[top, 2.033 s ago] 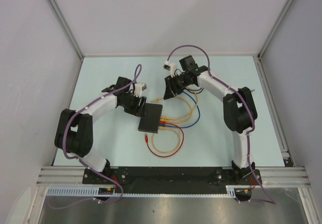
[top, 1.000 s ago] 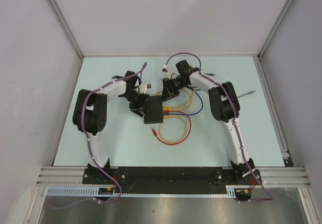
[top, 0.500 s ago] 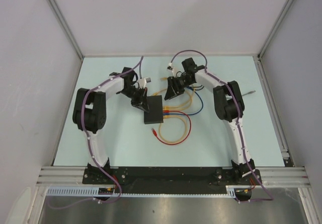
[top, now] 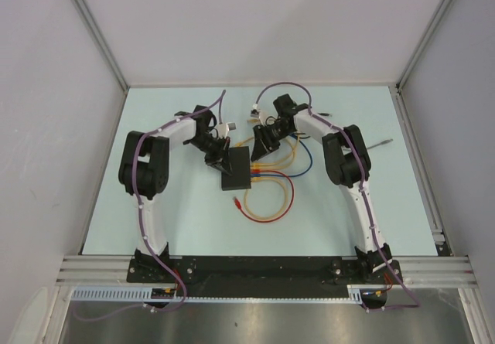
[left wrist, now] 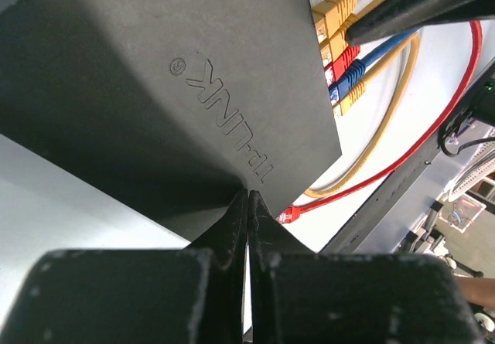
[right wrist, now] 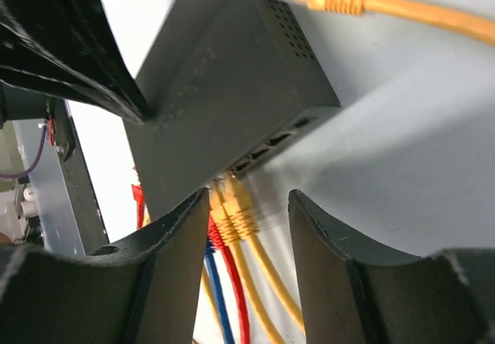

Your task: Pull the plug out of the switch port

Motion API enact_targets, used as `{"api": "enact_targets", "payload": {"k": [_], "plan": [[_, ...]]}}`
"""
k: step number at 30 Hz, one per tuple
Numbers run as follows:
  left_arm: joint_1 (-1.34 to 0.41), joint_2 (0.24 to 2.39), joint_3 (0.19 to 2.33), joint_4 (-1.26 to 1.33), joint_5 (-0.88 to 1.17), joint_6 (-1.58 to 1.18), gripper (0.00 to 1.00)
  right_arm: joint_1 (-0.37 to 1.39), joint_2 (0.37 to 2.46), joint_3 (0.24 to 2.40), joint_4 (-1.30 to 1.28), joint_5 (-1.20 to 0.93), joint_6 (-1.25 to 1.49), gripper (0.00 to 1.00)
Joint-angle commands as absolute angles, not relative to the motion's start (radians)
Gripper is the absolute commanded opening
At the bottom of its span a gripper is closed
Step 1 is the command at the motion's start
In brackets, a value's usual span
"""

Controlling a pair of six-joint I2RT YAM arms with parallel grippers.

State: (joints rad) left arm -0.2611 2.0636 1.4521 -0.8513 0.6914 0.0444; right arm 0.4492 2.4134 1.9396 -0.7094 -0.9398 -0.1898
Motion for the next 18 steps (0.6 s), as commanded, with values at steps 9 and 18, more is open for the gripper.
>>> {"api": "enact_targets", "payload": {"k": [9,18], "plan": [[-0.290,2.109,1.453,-0.825,0.543,0.094,0.00,0.442,2.456,1.977,-0.746,-1.034,-0.213,0.48],[-0.304,2.102,1.448,-0.824,0.535,0.097,0.00,0.453,2.470,1.980,-0.753,-1.019,-0.222,0.45]]}}
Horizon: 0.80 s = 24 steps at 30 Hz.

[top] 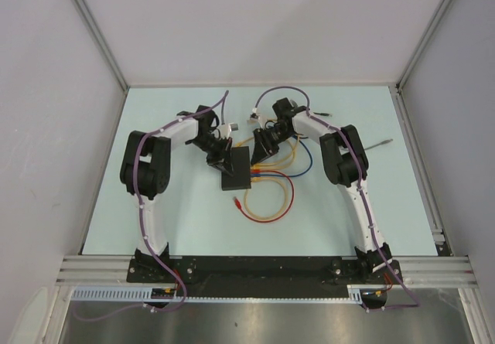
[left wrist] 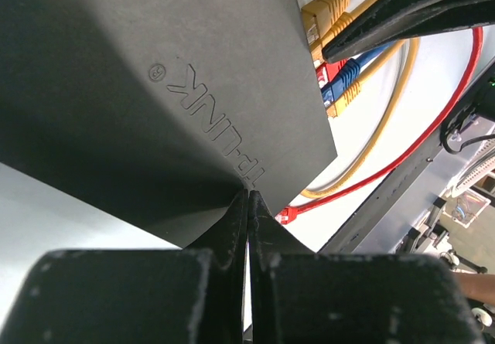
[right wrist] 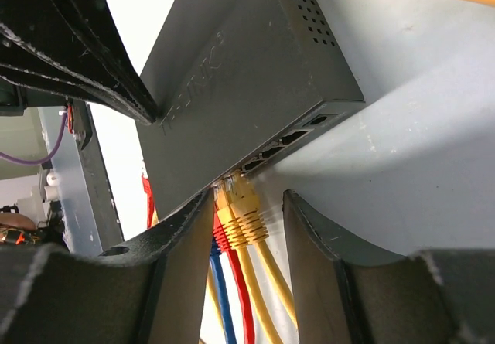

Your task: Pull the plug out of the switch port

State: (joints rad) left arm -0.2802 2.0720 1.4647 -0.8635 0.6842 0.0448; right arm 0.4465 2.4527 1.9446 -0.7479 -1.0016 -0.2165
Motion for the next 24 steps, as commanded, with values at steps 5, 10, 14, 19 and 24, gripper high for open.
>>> {"api": "enact_targets", "payload": {"k": [5,10,14,19,24], "plan": [[-0.311,2.102,1.447,-0.825,0.535,0.097,0.00,0.453,2.471,1.979,-0.743,-1.002,-0.209,0.43],[-0.319,2.094,1.447,-0.825,0.534,0.098,0.00,0.453,2.476,1.980,-0.738,-0.966,-0.199,0.42],[-0.325,2.094,1.447,-0.827,0.522,0.100,0.00,0.457,2.474,1.979,-0.721,-0.945,-0.181,0.41],[-0.328,2.092,1.451,-0.827,0.514,0.103,0.00,0.471,2.477,1.979,-0.721,-0.914,-0.183,0.39],[-0.330,2.091,1.450,-0.827,0.512,0.106,0.00,0.479,2.479,1.976,-0.723,-0.881,-0.189,0.37]]}}
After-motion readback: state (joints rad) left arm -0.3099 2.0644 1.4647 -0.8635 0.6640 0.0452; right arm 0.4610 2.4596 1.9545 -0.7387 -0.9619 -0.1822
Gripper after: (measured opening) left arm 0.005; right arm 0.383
